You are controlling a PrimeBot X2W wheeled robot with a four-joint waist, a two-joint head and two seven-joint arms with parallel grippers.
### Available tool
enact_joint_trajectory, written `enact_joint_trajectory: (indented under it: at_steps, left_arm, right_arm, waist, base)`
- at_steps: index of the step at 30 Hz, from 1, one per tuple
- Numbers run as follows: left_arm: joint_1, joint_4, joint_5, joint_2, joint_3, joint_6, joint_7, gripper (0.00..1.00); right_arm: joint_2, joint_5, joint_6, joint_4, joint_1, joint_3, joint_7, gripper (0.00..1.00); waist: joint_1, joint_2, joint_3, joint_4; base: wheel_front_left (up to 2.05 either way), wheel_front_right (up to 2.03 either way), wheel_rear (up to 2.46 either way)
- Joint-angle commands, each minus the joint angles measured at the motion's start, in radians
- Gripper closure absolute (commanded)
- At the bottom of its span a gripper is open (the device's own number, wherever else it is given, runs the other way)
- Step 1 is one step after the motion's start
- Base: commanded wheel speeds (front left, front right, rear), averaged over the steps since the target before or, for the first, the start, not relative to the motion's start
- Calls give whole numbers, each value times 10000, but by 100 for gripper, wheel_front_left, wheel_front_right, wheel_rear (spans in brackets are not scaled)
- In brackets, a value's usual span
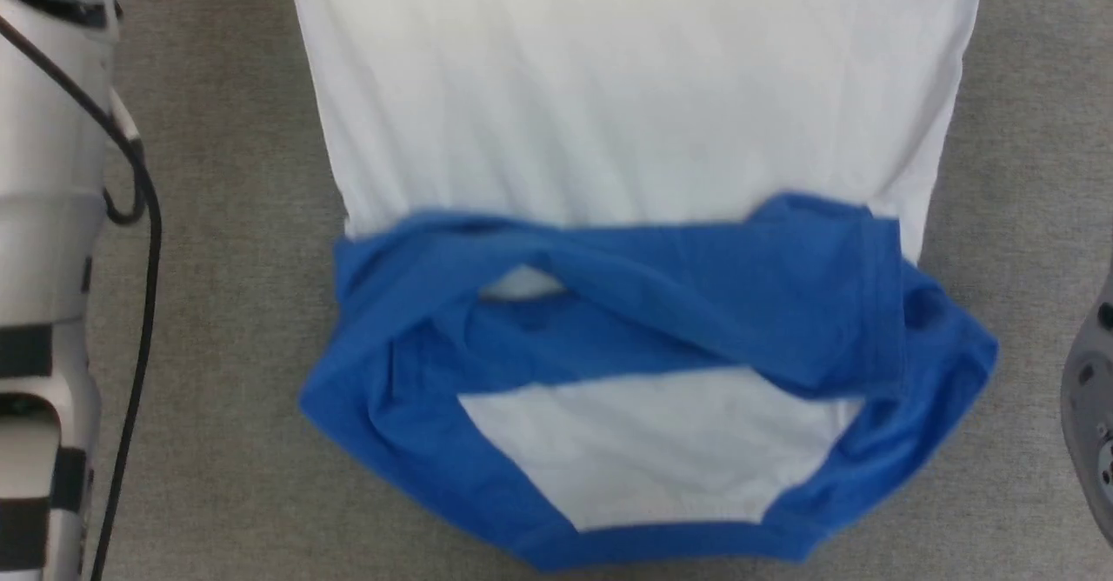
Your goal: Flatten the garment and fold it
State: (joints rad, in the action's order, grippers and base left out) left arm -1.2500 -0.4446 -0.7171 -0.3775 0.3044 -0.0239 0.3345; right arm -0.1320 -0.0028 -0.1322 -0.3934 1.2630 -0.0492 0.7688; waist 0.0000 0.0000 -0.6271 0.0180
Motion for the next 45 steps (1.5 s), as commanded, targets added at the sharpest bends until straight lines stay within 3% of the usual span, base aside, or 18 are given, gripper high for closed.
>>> enact_joint_trajectory:
  at_steps: [1, 11, 20, 26, 34, 45]
  left_arm:
    - [-417, -148, 146, -61, -65, 95, -255, 100]
    - [-825, -817, 482, -24, 48, -577, -2105, 100]
    - [1851, -484, -185, -300, 899, -1046, -3032, 100]
    - [4052, 602, -671, -502, 1502, -1064, -3659, 100]
    - [6930, 1919, -1131, -546, 1748, -893, -4386, 100]
    - [9940, 2949, -1411, -411, 2245, -308, -4814, 100]
  right_arm:
    - [12, -133, 15, -115, 281, -53, -166, 100]
    - [251, 167, 15, -651, 546, -112, -1909, 100]
    - [-88, 2424, 15, -471, -2012, 752, -2736, 100]
    - [-488, 3741, 15, 537, -4307, 922, -2629, 100]
    - [-732, 4654, 15, 1977, -7472, 575, -2304, 100]
    - [105, 4812, 15, 2902, -10773, -835, -1956, 100]
  waist:
    - [0, 0, -57, -104]
    - [0, 0, 257, -91]
    - [0, 0, 2421, 137]
    - [0, 0, 3804, 192]
    - [0, 0, 5144, 224]
    - [0, 0, 5927, 304]
  base:
    - [0, 0, 0]
    - [0, 0, 0]
    - [0, 0, 0]
    - [0, 0, 0]
    - [0, 0, 0]
    - [0, 0, 0]
